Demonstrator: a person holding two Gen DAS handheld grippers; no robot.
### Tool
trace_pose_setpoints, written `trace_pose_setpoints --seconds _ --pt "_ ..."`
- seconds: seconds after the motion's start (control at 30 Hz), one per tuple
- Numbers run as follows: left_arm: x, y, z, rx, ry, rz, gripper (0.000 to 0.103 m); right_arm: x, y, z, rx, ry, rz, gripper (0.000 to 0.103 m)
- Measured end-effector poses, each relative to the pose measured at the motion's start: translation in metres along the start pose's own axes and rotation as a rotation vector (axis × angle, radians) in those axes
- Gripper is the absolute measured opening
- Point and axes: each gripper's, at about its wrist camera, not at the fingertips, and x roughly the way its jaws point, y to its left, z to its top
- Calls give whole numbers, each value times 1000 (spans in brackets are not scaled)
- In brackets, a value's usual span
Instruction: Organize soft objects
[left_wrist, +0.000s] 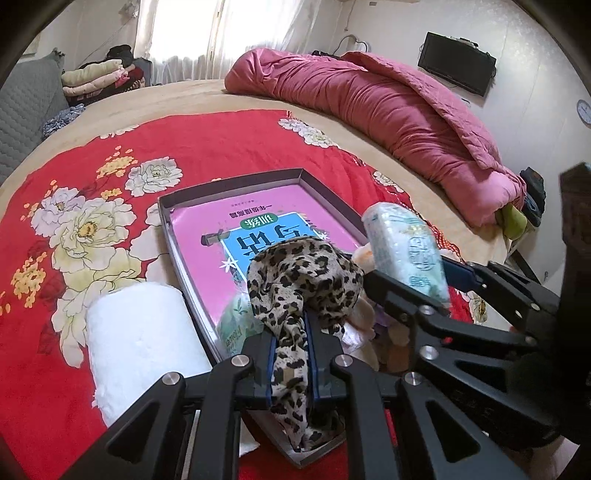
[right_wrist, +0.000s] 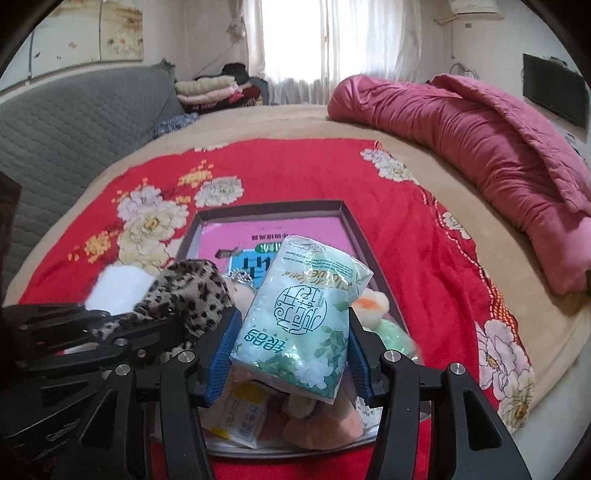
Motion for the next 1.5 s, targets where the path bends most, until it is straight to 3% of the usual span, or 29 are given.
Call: trace_pose_setpoints --seconds 0.47,0.57,0.73,0.93,1.5 --pt "8 5 1 -13 12 -7 17 8 -5 -1 31 4 4 64" --pt "8 7 1 -20 14 -4 24 1 -7 -1 37 -17 -11 68" --pt "8 12 3 -38 18 5 48 -16 -14 1 75 -66 -8 71" --pt "8 9 8 -18 13 25 59 -35 -20 4 115 -104 8 72" --pt "-26 20 30 -61 -92 67 65 -69 -17 3 128 -150 -3 72"
